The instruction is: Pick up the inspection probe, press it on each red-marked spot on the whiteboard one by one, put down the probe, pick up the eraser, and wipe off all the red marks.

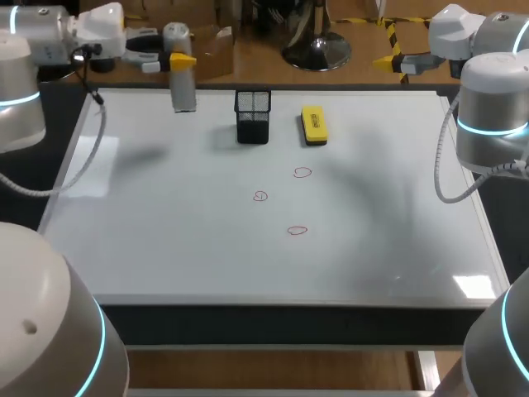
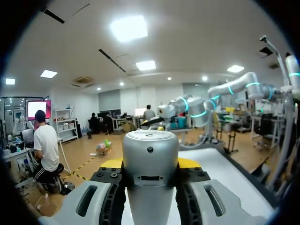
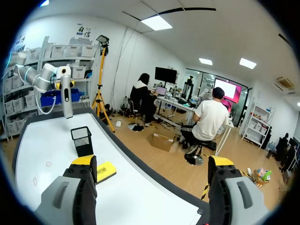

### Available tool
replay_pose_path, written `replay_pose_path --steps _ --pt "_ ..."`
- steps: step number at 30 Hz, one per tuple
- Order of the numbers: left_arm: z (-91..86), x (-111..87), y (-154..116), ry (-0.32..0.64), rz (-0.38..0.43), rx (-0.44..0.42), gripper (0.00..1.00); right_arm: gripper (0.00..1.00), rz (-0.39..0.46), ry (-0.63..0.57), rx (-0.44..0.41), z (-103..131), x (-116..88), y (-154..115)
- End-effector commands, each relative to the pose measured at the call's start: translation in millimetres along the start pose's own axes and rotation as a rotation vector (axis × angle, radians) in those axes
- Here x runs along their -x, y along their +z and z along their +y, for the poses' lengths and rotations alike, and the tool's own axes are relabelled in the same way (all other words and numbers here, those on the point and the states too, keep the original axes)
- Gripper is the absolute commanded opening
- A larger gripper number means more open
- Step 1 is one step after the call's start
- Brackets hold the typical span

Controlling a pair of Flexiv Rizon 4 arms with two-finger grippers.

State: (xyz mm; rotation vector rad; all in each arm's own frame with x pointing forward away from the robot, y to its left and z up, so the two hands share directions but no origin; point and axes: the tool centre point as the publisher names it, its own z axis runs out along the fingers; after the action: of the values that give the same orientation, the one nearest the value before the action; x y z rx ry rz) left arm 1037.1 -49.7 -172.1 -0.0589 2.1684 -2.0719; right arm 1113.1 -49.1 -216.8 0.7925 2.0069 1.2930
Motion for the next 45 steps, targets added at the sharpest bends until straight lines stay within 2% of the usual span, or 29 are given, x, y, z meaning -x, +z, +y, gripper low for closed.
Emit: replay_pose_path --steps 1,15,32,34,37,39,45 --pt "4.8 -10.5 -16.7 0.003 -0.04 -0.007 0.0 1.0 0.0 0.0 0.0 -0.2 0.4 0.4" --pt "28.4 -7.1 -37.4 0.007 -0.051 -0.011 0.0 1.0 0.0 0.0 0.0 -0.2 0.4 0.4" --pt "28.4 -7.1 -37.4 0.007 -0.051 -0.011 0.0 1.0 0.0 0.0 0.0 -0.2 0.4 0.4" --pt "28.4 -7.1 -37.4 0.007 -0.051 -0.011 0.0 1.0 0.096 -0.078 -0.059 3.2 -4.4 9.9" --pt "28.4 -7.1 -37.4 0.007 -0.051 -0.011 0.0 1.0 0.233 -0.202 -0.273 5.8 -12.1 21.2" --pt "28.4 -7.1 -37.4 0.007 -0.051 -0.011 0.0 1.0 0.335 -0.264 -0.372 6.3 -15.5 27.3" --pt "28.4 -7.1 -37.4 0.007 -0.051 -0.011 0.0 1.0 0.558 -0.446 -0.682 6.0 -23.1 39.8"
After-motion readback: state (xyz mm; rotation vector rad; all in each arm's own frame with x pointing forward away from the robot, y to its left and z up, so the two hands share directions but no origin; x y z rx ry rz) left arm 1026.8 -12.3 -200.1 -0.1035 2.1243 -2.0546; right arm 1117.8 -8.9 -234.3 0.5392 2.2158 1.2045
